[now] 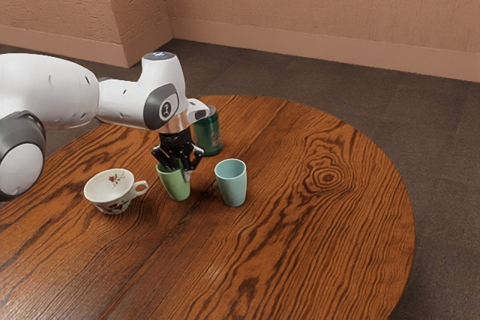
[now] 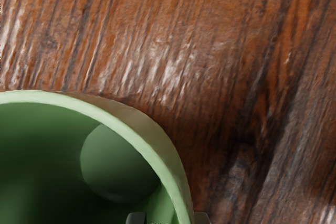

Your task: Place the left cup onto the right cup

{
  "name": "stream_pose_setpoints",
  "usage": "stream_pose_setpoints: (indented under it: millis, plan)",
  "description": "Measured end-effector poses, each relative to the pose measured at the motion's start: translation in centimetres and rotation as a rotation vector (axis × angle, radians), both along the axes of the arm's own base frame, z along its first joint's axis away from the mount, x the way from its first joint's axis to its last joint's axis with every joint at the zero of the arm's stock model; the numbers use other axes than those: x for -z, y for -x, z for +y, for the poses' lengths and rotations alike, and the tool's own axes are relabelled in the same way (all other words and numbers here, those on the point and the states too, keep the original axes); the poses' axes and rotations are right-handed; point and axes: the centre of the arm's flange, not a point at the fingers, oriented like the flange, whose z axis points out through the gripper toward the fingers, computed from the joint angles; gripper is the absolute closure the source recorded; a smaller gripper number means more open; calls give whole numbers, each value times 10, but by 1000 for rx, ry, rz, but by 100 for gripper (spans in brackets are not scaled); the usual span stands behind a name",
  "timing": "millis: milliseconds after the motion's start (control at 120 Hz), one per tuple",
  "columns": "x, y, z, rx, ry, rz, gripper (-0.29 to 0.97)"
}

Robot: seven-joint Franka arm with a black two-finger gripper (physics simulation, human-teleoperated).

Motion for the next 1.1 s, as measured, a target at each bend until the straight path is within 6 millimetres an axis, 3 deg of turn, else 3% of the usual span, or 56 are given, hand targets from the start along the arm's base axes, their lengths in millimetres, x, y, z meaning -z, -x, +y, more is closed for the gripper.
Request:
stream_pose_setpoints:
  millis: [367,542,675,883,958,1100]
  plan:
    - [0,1,1,-3,-3,5,77]
    - [-9,-1,-2,5,-9,2,78]
    - [-42,4,-18,35,-3,-1,78]
    - [-95,18,-67,125,-5,0,78]
    - [-120,14,-83,156,-21,-16,78]
    - [-148,1,-112,202,-50,-24,78]
